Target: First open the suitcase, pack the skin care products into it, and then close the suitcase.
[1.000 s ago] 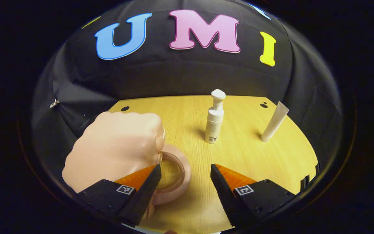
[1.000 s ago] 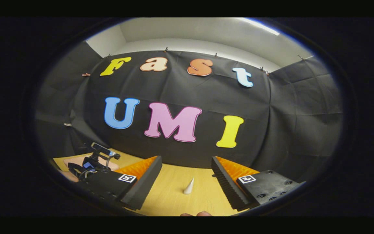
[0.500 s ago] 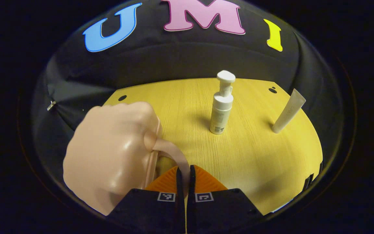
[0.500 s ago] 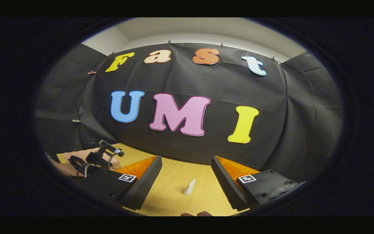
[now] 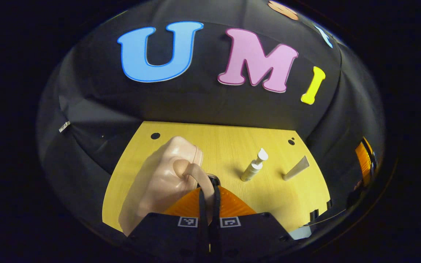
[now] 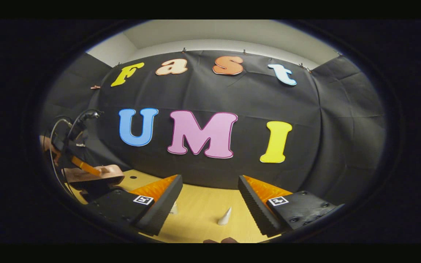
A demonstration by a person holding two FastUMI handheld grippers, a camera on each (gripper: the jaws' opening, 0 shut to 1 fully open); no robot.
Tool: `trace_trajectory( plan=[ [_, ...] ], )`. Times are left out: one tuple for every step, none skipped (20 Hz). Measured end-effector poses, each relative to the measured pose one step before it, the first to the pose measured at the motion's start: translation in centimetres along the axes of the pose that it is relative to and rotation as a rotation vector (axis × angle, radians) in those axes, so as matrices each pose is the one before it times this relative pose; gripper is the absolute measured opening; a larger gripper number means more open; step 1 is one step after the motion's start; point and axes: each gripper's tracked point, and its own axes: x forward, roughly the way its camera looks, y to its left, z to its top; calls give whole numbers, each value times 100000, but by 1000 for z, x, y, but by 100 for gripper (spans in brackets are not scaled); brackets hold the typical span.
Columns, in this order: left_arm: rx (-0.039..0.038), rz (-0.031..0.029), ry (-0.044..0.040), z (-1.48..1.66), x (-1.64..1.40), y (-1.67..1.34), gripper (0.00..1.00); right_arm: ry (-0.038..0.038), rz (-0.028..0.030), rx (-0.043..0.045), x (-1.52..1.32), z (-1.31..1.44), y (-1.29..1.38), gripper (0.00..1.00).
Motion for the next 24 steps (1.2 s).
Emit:
trace_trajectory(
  plan=[
    [-2234,1017,-565,1556,-1041,4129,7,217,-741,-499,174,193,698,98],
    [-642,2353,-1552,1312,-751,3289,7,-140,-313,-383,137,379,590,98],
    [1424,2806,-1088,992,-242,3458,7,-360,-459,-629,27,345,654,98],
    [1734,4048,-314,565,109,3358,7,-790,-650,-730,-10,443,520,97],
    [2357,4776,1338,208,399,4557,7,-780,-551,-1259,69,359,890,98],
    [1356,3766,881,-87,759,3269,7,371,-375,-1072,55,-29,638,98],
    [894,4218,1692,-269,1085,3164,7,450,-230,-912,23,-98,618,98],
    [2021,6879,3986,-755,2883,5237,7,697,-121,-1477,32,116,1183,98],
    [748,974,3863,-869,1962,2396,6,588,183,-963,136,-37,690,98],
    [-832,-245,3835,-886,2122,1177,6,856,483,-975,86,-139,743,98],
    [-1534,-303,2584,-859,2285,989,6,1275,1,-1216,82,-235,666,98],
    [-688,-119,2645,-1351,2264,1266,6,1336,-375,-1208,149,-276,545,98],
    [-1468,680,1686,-1251,2265,1428,6,1422,-107,-673,203,-336,713,98],
    [-2397,-429,1530,-1454,2397,1201,6,1643,22,-301,154,-461,689,98],
    [-3450,-187,2349,-1606,2386,903,6,878,-471,-81,199,-365,686,97],
    [-3766,-339,2711,-1633,2063,947,6,1229,-136,0,158,-362,586,98],
    [-3287,-602,2802,-1372,2136,419,6,1009,-421,-90,155,-354,524,98],
    [-1649,323,3643,-1520,1581,372,2,838,-934,-174,6,-270,305,98],
    [516,2424,-187,-386,997,564,6,671,-1087,123,37,-264,137,98],
    [1887,-169,-1368,55,657,58,6,810,-1050,322,-61,-323,167,98],
    [2409,-282,-2314,303,202,124,7,1263,-1022,347,46,-418,85,98],
    [1650,257,-2207,246,-144,261,10,1542,-737,194,-23,-562,90,98],
    [109,2658,-1981,314,-334,519,15,1204,-1215,209,-48,-499,-201,98],
    [-228,2461,-2947,458,-674,187,26,1065,-1104,265,43,-374,-304,98]
  ],
)
